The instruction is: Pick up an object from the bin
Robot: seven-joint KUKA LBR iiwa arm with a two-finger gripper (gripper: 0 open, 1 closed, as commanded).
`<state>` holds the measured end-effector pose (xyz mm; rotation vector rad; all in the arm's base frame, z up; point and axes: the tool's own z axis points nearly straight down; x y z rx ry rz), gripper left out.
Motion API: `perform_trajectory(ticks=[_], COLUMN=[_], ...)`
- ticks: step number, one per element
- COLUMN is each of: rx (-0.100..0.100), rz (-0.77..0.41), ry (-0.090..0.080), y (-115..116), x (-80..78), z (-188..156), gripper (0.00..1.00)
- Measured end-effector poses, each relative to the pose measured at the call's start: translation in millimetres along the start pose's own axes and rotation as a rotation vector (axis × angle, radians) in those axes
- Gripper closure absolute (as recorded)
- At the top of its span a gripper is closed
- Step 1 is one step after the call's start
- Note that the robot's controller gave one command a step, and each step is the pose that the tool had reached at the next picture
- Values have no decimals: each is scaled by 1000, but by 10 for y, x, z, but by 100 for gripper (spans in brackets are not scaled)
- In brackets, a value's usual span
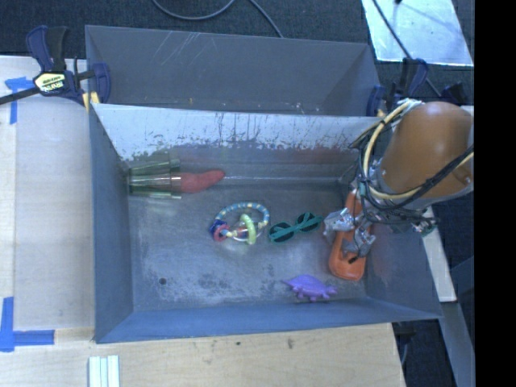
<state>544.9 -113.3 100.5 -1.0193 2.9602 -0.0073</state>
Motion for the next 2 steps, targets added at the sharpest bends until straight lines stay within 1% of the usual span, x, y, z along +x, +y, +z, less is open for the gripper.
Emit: perform_trajectory(ticks=[1,2], rx=[3,1], rz=[3,-39], ry=[-1,-3], y=[-8,-35], x=[-47,-30], z=[-198,-1149], gripper=[100,100])
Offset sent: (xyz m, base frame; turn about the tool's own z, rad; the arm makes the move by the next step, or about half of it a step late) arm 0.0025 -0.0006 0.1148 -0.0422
